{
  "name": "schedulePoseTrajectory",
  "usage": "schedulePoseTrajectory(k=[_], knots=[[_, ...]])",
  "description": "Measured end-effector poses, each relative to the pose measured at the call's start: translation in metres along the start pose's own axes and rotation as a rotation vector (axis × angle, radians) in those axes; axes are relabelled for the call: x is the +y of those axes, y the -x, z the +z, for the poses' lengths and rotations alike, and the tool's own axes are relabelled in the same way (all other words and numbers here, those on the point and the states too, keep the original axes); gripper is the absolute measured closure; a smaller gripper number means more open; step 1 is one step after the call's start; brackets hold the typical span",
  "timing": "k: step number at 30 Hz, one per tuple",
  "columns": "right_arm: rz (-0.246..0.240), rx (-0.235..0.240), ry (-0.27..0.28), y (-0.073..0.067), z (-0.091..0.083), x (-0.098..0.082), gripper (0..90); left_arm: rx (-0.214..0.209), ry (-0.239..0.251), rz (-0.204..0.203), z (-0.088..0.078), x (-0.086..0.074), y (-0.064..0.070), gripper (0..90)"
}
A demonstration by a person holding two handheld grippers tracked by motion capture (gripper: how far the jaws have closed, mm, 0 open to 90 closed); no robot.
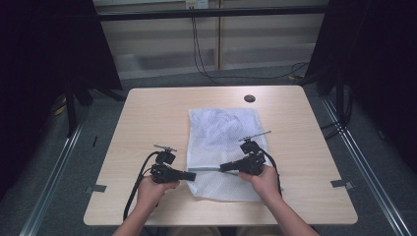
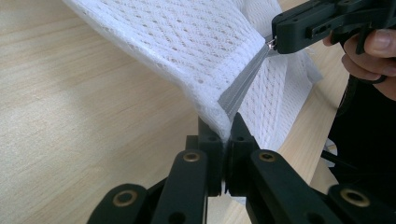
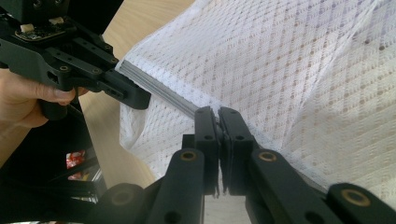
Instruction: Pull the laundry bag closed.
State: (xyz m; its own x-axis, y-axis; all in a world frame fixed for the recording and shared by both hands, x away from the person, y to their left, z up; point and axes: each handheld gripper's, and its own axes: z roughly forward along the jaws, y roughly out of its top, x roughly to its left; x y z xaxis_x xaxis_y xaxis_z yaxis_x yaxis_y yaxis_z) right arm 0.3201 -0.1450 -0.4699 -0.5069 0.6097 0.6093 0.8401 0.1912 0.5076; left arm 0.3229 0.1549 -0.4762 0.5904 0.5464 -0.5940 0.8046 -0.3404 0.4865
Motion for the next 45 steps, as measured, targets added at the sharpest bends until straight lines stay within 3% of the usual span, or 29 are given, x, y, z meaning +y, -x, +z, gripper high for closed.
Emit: schedulePoseTrajectory(k=[3, 4, 12, 13, 16, 17, 27, 45], knots=[[0.0, -0.007, -0.005, 0.002, 0.0, -0.001, 86.6, 0.018, -0.004, 0.006, 0.001, -0.001, 0.0, 88.2], [0.004, -0.008, -0.005, 0.003, 0.0, -0.001, 86.6, 0.004, -0.01, 0.011, 0.0, 0.0, -0.001, 88.2], [0.006, -0.005, -0.002, 0.004, -0.004, 0.0, 86.6, 0.008, 0.011, -0.004, -0.001, 0.0, 0.0, 88.2], [0.009, -0.001, -0.004, 0.005, -0.004, -0.001, 86.6, 0.007, -0.006, 0.014, -0.002, 0.0, -0.002, 88.1], [0.009, -0.003, -0.005, 0.005, -0.004, -0.001, 86.6, 0.014, 0.011, -0.002, -0.001, 0.0, 0.0, 88.1], [0.005, -0.002, -0.002, 0.006, -0.004, -0.001, 86.6, 0.008, -0.001, 0.018, -0.002, 0.0, -0.002, 88.1], [0.013, -0.009, 0.013, 0.008, -0.011, -0.001, 86.6, 0.0, 0.034, -0.009, -0.005, -0.001, -0.002, 88.1], [0.019, -0.024, 0.023, 0.013, -0.019, -0.002, 86.5, -0.002, 0.036, -0.016, -0.007, 0.0, -0.004, 88.1]])
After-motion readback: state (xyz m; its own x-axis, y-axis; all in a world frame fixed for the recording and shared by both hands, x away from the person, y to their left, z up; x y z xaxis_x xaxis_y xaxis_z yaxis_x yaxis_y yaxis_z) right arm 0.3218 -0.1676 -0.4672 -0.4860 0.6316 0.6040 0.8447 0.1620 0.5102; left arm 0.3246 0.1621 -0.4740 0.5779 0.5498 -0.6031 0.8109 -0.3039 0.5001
